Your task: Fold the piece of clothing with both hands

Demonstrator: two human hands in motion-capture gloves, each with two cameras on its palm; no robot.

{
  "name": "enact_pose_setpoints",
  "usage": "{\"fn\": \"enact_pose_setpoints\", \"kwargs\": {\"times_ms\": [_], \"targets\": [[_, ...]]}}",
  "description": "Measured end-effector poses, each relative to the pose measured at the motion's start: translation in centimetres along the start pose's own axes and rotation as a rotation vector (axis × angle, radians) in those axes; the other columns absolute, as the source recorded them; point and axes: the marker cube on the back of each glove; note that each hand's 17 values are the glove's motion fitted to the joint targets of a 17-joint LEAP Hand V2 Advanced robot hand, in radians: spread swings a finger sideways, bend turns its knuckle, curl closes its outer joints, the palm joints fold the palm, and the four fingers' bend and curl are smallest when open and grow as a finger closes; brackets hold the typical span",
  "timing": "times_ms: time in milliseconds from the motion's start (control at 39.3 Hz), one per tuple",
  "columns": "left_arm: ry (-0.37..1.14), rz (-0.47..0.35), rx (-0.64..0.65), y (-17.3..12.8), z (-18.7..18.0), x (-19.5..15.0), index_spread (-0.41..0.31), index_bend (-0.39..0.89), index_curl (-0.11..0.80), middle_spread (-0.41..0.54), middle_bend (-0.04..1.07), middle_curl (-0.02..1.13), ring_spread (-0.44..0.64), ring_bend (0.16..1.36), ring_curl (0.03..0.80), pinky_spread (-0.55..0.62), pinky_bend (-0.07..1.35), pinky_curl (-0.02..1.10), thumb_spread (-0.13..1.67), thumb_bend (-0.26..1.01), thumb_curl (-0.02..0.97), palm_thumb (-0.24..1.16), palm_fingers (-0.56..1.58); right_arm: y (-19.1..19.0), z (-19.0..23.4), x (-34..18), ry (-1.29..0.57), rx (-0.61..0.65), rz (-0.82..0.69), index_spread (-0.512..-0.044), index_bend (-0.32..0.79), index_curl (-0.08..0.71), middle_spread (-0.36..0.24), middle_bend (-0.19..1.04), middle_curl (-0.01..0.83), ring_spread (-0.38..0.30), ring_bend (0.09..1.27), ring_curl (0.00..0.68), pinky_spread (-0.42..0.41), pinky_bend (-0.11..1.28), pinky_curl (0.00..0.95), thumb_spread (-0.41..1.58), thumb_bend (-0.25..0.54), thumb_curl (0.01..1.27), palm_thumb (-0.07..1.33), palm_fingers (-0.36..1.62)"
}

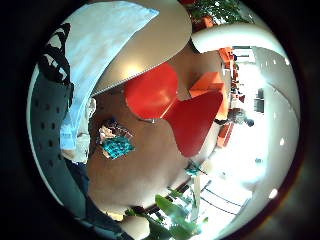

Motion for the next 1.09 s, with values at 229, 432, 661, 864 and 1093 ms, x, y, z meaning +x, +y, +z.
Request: {"fn": "enact_pose_setpoints", "kwargs": {"times_ms": [229,432,661,864,1093], "targets": [[0.096,0.026,0.083,-0.4,-7.7,0.6,-0.261,0.17,0.438,-0.273,0.43,0.5,-0.3,0.47,0.388,-0.28,0.25,0.4,1.15,0.1,0.446,0.71,1.19,0.2,-5.7,1.6,-0.03,0.075,-0.003,-0.273,0.12,0.35,-0.263,0.3,0.481,-0.266,0.57,0.46,-0.322,0.59,0.405,1.11,0.064,0.5,1.0,1.21],[0.094,-0.085,0.103,-9.5,-9.3,-2.6,-0.278,0.23,0.478,-0.286,0.46,0.53,-0.32,0.46,0.41,-0.29,0.23,0.4,0.91,0.07,0.544,0.78,1.22,-6.9,-9.0,3.2,0.022,0.028,0.065,-0.279,0.13,0.354,-0.267,0.32,0.504,-0.262,0.58,0.471,-0.32,0.59,0.406,0.96,0.002,0.56,1.0,1.2],[0.168,-0.301,-0.28,-14.7,-2.9,-4.1,-0.282,0.24,0.51,-0.29,0.49,0.56,-0.32,0.43,0.427,-0.28,0.21,0.41,0.69,0.03,0.636,0.85,1.17,-13.8,-6.2,2.0,-0.046,-0.113,0.131,-0.279,0.15,0.367,-0.286,0.28,0.505,-0.262,0.58,0.477,-0.314,0.6,0.409,0.85,-0.021,0.61,1.0,1.18],[0.044,-0.477,-0.244,-16.2,1.6,-7.1,-0.216,0.11,0.475,-0.232,0.3,0.53,-0.23,0.38,0.435,-0.2,0.27,0.44,0.8,-0.02,0.649,0.81,0.81,-16.9,-2.4,2.7,-0.243,0.016,0.252,-0.279,0.08,0.348,-0.232,0.18,0.483,-0.25,0.54,0.466,-0.302,0.59,0.407,0.91,0.003,0.61,1.03,1.0],[0.046,-0.363,-0.07,-13.1,-2.5,-6.0,-0.153,0.19,0.463,-0.083,0.12,0.44,-0.05,0.37,0.42,-0.02,0.2,0.43,1.03,-0.04,0.566,0.62,0.55,-12.8,-5.0,3.6,-0.279,0.183,0.373,-0.267,0.09,0.319,-0.174,0.18,0.47,-0.204,0.46,0.443,-0.2,0.54,0.391,1.1,-0.037,0.55,0.91,0.88]]}}
